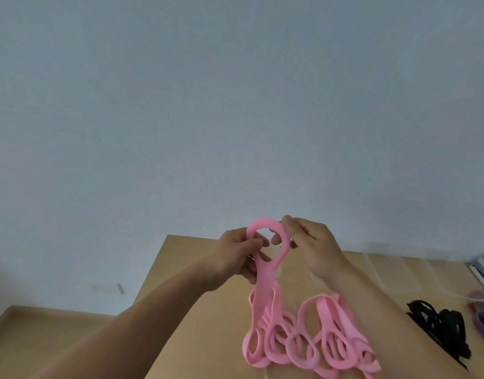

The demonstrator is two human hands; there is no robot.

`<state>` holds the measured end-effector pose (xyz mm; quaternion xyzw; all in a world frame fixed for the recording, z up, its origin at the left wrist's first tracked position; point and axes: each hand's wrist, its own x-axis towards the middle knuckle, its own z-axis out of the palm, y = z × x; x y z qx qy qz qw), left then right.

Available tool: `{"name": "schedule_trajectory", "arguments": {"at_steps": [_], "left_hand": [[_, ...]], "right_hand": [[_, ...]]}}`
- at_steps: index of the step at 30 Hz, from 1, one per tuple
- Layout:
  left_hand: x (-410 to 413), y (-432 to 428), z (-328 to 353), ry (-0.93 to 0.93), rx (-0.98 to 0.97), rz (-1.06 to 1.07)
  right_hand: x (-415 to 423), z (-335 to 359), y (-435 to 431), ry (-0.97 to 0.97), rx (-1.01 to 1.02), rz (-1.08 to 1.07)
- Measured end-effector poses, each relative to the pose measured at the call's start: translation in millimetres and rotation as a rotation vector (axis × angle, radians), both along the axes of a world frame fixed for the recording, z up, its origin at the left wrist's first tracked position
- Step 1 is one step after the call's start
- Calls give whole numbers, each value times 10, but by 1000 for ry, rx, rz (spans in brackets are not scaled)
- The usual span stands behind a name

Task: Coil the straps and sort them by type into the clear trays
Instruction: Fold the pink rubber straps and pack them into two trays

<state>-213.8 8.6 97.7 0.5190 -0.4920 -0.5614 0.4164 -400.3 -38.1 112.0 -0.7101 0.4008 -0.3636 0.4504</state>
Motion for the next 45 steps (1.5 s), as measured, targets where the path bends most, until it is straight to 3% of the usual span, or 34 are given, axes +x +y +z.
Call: {"name": "schedule_trajectory", "arguments": {"at_steps": [11, 18, 26, 35, 41, 45], "left_hand": [[2, 6, 216, 76, 30, -101], [21, -39, 194, 47, 43, -122], [31, -78, 216, 219, 176, -44], [18, -100, 177, 171, 86, -25], [33, -105, 126, 53, -24, 14], [19, -110, 104, -20, -43, 26]], "right_hand": [[-48, 243, -155, -144, 409, 184], [-39, 221, -179, -51, 337, 122], [61, 146, -101, -72, 158, 15], [97, 24, -50, 109, -117, -80], [13, 80, -94, 128, 42, -28], [-13, 93, -96, 213, 16, 29]]}}
